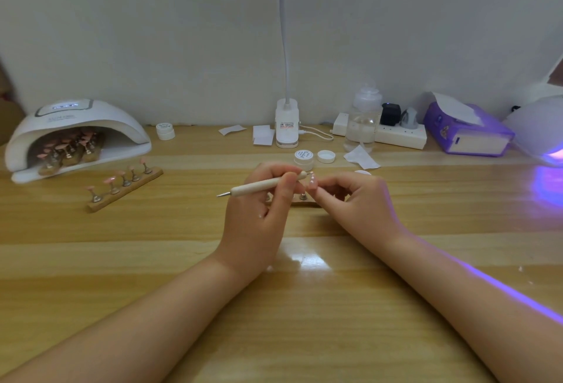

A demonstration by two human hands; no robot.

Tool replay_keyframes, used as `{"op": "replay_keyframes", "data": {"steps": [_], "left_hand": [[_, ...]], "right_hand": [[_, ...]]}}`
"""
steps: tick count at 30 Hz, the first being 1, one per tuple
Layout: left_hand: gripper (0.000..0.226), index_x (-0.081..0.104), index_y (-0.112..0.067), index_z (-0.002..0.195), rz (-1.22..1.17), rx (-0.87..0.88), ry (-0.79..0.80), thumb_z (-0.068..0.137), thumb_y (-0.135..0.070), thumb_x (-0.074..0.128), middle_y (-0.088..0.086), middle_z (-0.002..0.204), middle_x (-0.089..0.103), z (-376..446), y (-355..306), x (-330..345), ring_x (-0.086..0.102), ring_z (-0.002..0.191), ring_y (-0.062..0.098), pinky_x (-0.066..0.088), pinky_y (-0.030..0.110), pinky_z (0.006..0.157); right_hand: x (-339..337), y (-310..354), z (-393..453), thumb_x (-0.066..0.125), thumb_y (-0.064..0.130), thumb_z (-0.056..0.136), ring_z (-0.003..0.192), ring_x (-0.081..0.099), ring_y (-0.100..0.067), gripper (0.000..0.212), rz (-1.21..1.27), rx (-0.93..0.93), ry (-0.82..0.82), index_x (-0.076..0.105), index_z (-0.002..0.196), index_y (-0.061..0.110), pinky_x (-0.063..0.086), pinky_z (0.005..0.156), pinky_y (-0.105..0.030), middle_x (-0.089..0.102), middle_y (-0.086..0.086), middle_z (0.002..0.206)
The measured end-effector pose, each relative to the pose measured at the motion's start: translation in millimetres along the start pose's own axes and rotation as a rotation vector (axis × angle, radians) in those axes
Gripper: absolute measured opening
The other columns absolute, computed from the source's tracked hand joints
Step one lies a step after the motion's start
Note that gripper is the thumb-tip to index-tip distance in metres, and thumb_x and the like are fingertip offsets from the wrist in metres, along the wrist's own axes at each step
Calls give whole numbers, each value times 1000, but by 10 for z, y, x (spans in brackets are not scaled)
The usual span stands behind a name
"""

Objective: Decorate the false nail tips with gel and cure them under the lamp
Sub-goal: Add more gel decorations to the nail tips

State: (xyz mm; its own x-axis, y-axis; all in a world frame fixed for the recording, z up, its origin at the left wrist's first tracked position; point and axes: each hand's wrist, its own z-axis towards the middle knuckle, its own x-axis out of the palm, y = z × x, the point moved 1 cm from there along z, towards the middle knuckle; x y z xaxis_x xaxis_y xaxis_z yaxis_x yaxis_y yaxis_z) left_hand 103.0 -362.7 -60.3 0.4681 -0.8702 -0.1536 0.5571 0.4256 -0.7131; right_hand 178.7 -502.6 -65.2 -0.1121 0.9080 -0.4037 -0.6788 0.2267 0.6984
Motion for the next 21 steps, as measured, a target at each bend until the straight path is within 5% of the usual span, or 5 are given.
{"op": "replay_keyframes", "data": {"steps": [7, 11, 21], "left_hand": [[12, 59, -31, 99, -58, 54, -44, 94, -29, 48, -7, 89, 68, 56, -56, -10, 67, 86, 11, 55, 31, 76], [14, 56, -27, 105, -75, 90, -56, 96, -25, 45, -15, 95, 65, 81, -55, -21, 66, 91, 10, 51, 21, 79], [14, 57, -31, 100, -47, -2, -52, 93, -32, 45, -7, 93, 66, 23, 46, -12, 66, 87, 12, 54, 29, 76]], "right_hand": [[-2, -9, 3, 73, 16, 81, 53, 50, -10, 6, 12, 39, 11, 76, 78, 12, 41, 55, -22, 65, 2, 60], [-13, -26, 6, 73, 16, 82, 54, 50, -7, 6, 25, 52, 1, 76, 78, 13, 42, 55, -23, 64, 5, 59], [-24, -32, 11, 72, 14, 82, 64, 61, -29, 4, 78, 32, -38, 76, 85, 14, 50, 63, -41, 70, -6, 68]]}}
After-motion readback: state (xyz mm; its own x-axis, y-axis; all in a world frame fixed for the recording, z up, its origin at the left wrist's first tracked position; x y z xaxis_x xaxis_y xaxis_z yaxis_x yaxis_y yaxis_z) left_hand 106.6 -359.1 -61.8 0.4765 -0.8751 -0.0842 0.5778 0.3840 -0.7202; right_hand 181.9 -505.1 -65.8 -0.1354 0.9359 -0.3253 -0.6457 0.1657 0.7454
